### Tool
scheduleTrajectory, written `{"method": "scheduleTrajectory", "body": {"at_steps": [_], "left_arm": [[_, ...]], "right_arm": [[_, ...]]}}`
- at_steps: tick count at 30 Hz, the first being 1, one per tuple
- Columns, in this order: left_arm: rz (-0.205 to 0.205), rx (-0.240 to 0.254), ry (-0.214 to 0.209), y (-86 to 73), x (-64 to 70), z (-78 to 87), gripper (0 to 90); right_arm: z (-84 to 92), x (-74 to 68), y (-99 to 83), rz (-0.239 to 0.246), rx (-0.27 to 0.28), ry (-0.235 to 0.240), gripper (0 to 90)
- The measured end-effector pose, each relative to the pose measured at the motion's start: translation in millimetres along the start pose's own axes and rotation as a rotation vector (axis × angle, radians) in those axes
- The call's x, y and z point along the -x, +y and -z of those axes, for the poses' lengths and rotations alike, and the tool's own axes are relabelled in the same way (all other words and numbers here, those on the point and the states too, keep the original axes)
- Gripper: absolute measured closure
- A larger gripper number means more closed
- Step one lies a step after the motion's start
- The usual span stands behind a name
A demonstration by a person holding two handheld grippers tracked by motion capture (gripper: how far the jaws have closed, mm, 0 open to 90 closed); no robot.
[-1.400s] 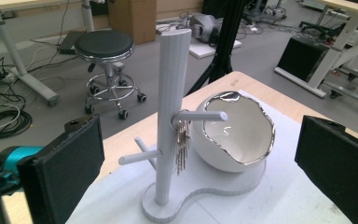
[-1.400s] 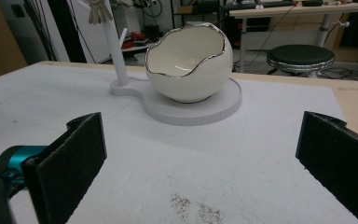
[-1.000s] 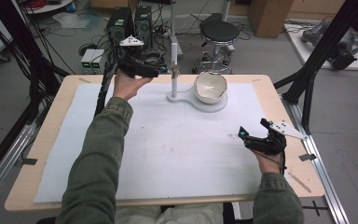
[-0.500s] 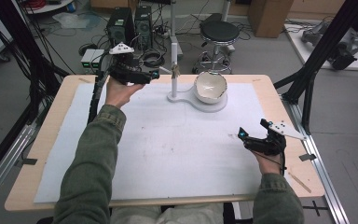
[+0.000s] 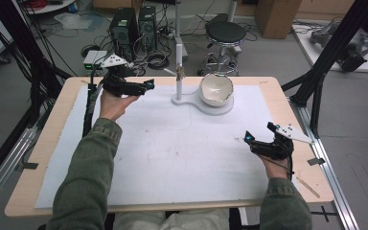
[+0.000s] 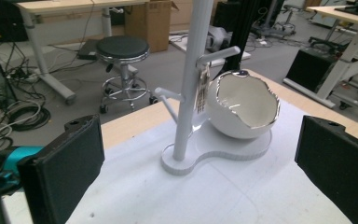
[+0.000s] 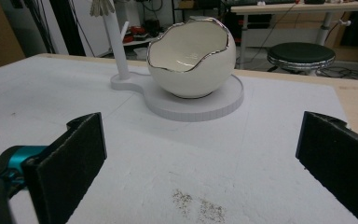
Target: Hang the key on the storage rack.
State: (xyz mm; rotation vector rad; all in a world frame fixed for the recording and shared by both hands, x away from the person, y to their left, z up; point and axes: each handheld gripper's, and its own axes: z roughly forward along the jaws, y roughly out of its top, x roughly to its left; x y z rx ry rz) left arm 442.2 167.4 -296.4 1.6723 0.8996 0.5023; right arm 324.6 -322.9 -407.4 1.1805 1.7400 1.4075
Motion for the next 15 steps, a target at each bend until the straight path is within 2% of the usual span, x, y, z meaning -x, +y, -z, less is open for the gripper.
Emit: {"method": "scheduleTrajectory", "body": {"at_steps": [6, 9, 15], "left_arm": [[0.016, 0.008, 0.02, -11.5, -5.2, 12.0, 1.7], [0.032, 0.009, 0.009, -18.2, -7.1, 17.2, 1.7], [-0.01, -0.027, 0.023, -25.4, -2.6, 22.4, 1.7]], "right_arm": [[0.5, -0.4, 0.0, -0.005, 0.0, 0.001, 0.6], [0.2, -0.4, -0.1, -0.003, 0.0, 0.001, 0.6], [-0.4, -0.9, -0.2, 0.001, -0.003, 0.0, 0.6]]}}
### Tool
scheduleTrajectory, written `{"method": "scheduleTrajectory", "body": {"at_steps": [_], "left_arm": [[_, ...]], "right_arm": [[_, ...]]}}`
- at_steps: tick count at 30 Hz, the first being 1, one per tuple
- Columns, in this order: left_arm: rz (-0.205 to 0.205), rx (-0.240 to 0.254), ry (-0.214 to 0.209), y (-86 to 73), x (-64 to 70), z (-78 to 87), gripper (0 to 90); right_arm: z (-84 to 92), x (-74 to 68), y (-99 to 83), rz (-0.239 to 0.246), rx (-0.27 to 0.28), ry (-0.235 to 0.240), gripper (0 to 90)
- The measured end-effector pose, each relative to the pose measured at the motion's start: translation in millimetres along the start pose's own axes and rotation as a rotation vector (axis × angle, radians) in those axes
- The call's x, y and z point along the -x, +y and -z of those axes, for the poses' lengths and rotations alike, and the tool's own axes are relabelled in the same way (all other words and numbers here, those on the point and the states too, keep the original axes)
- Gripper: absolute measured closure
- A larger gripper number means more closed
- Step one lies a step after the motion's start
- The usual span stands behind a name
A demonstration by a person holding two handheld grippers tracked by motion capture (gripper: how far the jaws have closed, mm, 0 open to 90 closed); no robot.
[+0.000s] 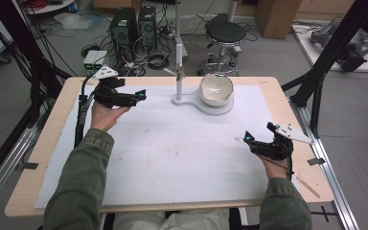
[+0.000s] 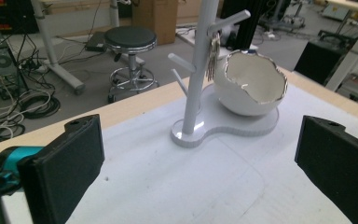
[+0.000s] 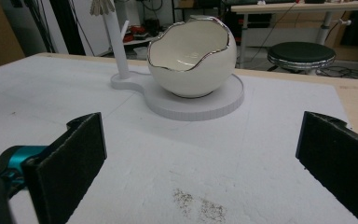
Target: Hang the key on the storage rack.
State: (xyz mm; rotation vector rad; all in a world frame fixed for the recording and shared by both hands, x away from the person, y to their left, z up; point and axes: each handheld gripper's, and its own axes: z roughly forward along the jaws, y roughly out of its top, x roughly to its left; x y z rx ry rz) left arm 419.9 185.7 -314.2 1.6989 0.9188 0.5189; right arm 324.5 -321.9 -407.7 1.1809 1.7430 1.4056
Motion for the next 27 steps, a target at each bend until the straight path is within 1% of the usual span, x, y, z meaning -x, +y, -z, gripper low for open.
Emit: {"method": "scheduleTrajectory", "body": {"at_steps": [4, 7, 11, 14, 19, 21, 23, 27], "left_arm": [[-0.016, -0.01, 0.002, -4.4, 3.6, 3.1, 1.7], [-0.011, -0.007, 0.009, -9.3, 4.9, 6.8, 1.7], [-0.014, -0.005, 0.036, -15.6, 5.8, 14.7, 1.7], [0.006, 0.005, 0.036, -21.1, 4.7, 23.4, 1.7], [0.019, 0.014, 0.072, -30.5, -0.3, 35.8, 1.7], [0.015, 0.012, 0.09, -34.7, -2.3, 40.1, 1.7], [0.027, 0.009, 0.097, -38.8, -4.2, 44.1, 1.7], [0.038, 0.019, 0.106, -48.0, -8.2, 53.5, 1.7]], "right_arm": [[0.2, 0.1, 0.0, 0.0, 0.001, 0.0, 0.6], [0.3, 0.0, -0.1, 0.0, 0.003, -0.001, 0.6], [0.7, 0.2, -0.1, -0.001, 0.0, 0.0, 0.6], [0.5, 0.3, -0.2, -0.001, 0.0, 0.001, 0.6], [-0.2, 0.3, -0.2, -0.003, -0.002, 0.002, 0.6], [-0.3, 0.1, -0.2, -0.004, 0.0, 0.002, 0.6], [-0.3, 0.2, -0.2, -0.004, -0.002, 0.001, 0.6], [0.4, 0.0, -0.1, -0.005, 0.002, 0.001, 0.7]]}}
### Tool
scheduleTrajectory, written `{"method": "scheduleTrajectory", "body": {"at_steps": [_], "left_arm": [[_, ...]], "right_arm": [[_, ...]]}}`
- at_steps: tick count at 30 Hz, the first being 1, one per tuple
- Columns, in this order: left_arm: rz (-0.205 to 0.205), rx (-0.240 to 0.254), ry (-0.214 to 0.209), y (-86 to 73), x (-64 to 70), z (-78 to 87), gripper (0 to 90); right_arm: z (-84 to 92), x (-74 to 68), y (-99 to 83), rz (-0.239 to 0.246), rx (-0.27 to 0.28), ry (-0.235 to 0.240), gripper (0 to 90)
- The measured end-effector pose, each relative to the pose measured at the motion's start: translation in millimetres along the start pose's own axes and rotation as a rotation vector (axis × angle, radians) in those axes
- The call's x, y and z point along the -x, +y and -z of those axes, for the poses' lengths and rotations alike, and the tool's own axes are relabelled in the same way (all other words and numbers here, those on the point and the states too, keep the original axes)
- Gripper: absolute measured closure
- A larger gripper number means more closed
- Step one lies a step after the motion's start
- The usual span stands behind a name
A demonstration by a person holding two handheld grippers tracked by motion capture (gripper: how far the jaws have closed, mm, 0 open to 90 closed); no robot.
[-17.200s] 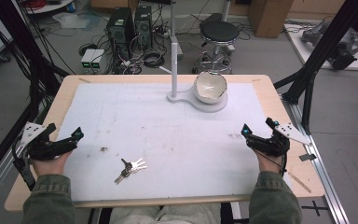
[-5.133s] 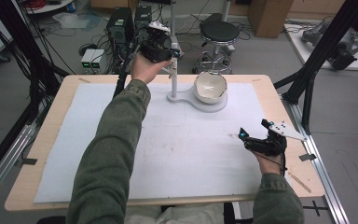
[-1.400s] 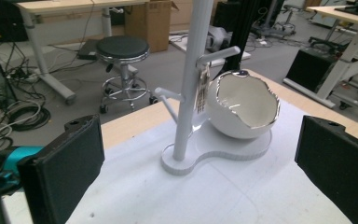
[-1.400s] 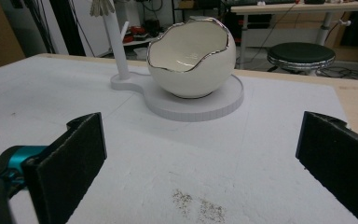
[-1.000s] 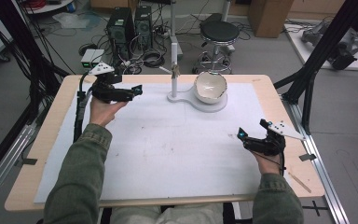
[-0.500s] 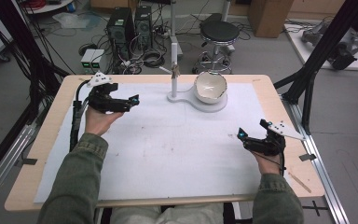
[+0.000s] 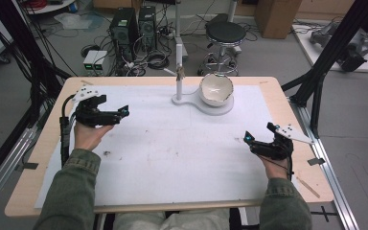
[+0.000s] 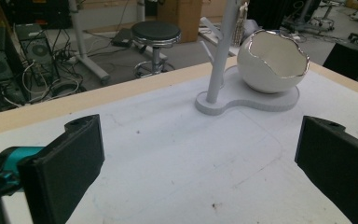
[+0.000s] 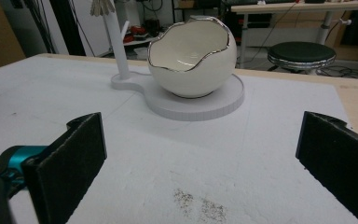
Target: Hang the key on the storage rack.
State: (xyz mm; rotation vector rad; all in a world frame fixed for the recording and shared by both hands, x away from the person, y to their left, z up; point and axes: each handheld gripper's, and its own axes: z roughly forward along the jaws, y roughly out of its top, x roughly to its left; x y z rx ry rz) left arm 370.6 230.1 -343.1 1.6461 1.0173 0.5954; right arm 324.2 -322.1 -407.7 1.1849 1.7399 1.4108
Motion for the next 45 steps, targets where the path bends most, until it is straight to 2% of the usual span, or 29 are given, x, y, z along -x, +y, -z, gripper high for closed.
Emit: {"method": "scheduleTrajectory", "body": {"at_steps": [4, 9, 13, 20, 25, 28, 37, 40, 45], "left_arm": [[-0.004, 0.003, 0.037, -9.0, -5.3, 9.3, 1.7], [0.01, 0.023, 0.074, -19.1, -10.8, 19.2, 1.7], [0.017, 0.018, 0.099, -28.4, -14.4, 26.1, 1.7], [0.029, 0.057, 0.154, -42.8, -18.3, 43.0, 1.7], [0.059, 0.092, 0.206, -54.1, -24.6, 52.7, 1.7], [0.072, 0.103, 0.222, -58.4, -29.2, 57.8, 1.7], [0.076, 0.134, 0.301, -73.6, -36.6, 69.4, 1.7], [0.088, 0.142, 0.326, -78.6, -40.1, 76.0, 1.7], [0.131, 0.173, 0.381, -87.7, -46.9, 87.6, 1.7]], "right_arm": [[0.1, 0.6, -0.1, -0.004, 0.001, -0.001, 0.6], [0.1, 0.0, -0.3, -0.002, -0.004, 0.0, 0.6], [0.2, 0.1, -0.3, -0.001, -0.001, -0.001, 0.7], [0.5, 0.5, -0.5, -0.003, 0.0, -0.002, 0.6], [0.7, -0.2, -0.5, -0.001, -0.002, -0.003, 0.6], [0.7, -0.7, -0.6, -0.005, -0.005, -0.001, 0.6], [1.3, -1.5, -1.0, -0.005, -0.005, 0.0, 0.6], [1.7, -1.4, -0.9, -0.005, -0.004, 0.001, 0.6], [1.6, -1.4, -1.0, -0.008, -0.008, 0.0, 0.6]]}}
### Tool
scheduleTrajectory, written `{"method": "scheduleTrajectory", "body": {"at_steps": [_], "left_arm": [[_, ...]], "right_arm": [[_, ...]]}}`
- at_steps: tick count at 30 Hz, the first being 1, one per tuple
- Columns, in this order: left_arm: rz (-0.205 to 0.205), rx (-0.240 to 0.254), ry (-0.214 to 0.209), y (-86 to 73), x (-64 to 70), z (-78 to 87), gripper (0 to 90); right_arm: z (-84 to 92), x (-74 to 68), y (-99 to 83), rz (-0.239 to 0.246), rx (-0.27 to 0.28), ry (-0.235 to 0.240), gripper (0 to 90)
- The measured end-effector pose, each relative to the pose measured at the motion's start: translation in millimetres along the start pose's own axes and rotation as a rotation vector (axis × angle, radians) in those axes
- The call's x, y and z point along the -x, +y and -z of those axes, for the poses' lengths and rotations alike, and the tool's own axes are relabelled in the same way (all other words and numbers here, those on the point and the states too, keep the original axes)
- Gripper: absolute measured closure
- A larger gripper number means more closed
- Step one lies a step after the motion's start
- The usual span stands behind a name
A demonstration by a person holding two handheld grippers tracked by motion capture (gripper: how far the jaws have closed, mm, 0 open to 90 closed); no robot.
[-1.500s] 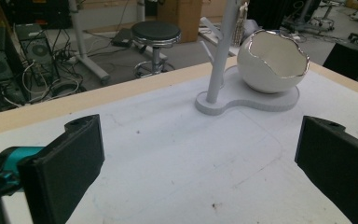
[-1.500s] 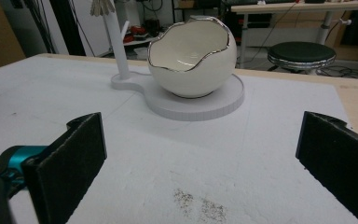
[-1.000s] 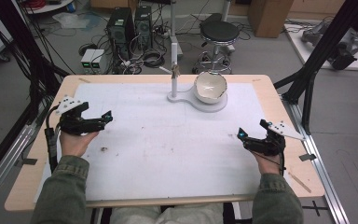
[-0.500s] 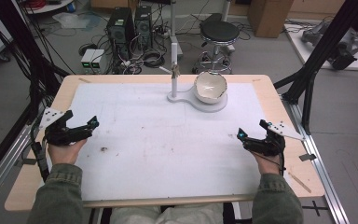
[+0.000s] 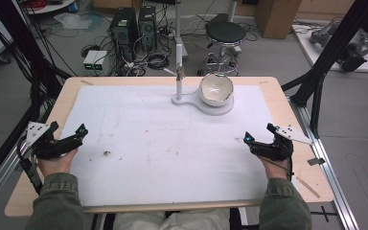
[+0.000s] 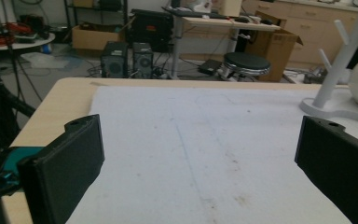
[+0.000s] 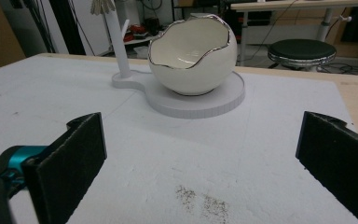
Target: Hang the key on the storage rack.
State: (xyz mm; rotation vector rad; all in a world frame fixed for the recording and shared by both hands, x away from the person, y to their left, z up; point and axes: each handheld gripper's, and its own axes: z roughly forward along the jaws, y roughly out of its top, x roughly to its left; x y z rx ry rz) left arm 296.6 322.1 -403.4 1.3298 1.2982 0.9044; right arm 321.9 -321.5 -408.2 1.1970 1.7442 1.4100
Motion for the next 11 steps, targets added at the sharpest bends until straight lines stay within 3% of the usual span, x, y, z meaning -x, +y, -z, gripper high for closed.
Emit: {"method": "scheduleTrajectory", "body": {"at_steps": [5, 11], "left_arm": [[0.03, 0.02, 0.013, -1.5, -4.5, 4.6, 1.7], [0.017, 0.01, -0.003, -2.3, -2.5, 3.0, 1.7]], "right_arm": [[-1.2, 0.2, -0.2, 0.0, -0.001, -0.001, 0.6], [-1.3, -0.9, -0.3, 0.008, -0.006, -0.005, 0.6]]}}
